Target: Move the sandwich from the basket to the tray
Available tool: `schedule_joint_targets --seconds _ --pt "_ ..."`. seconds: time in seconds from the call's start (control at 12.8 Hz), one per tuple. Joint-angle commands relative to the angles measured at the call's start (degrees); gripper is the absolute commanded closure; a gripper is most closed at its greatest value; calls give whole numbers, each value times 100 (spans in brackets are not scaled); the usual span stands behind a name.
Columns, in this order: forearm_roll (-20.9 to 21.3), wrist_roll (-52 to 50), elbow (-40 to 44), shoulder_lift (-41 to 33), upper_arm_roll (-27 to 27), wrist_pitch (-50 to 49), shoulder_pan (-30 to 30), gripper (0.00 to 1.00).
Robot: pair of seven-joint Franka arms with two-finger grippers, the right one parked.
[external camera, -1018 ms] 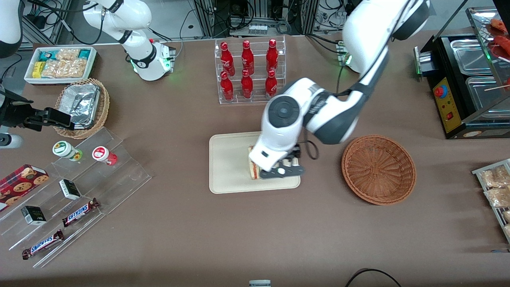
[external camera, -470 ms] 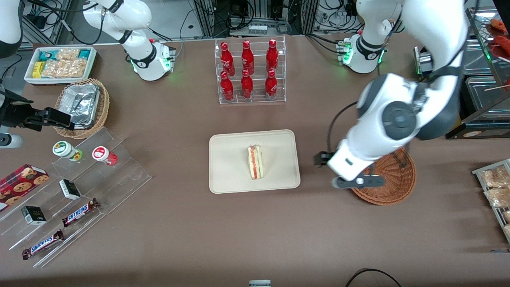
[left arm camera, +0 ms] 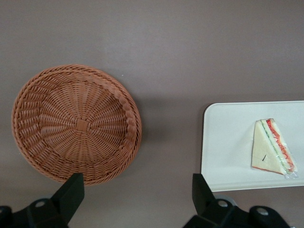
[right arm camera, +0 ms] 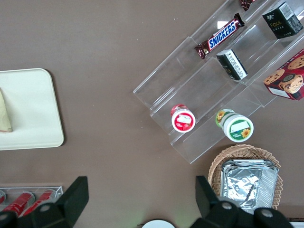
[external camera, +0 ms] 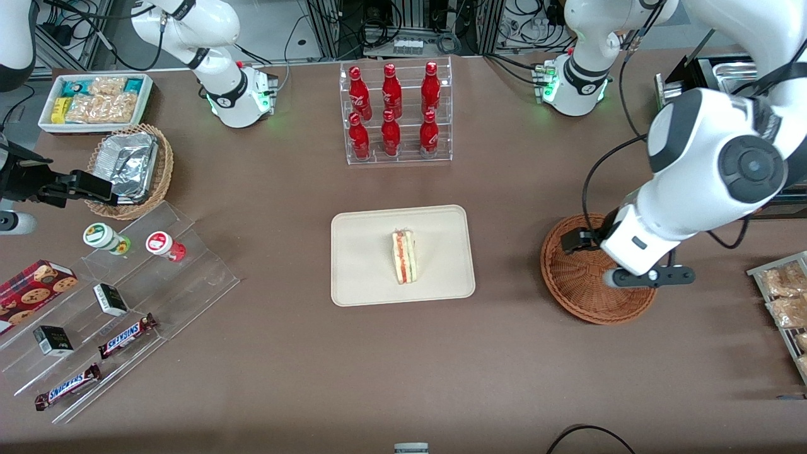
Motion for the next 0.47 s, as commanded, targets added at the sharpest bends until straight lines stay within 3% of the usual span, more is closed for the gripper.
schedule_joint_targets --seconds 0.0,0.39 --pt "-16 72 -192 -326 51 -254 125 0" --pt "-15 466 -201 -669 445 -904 240 0"
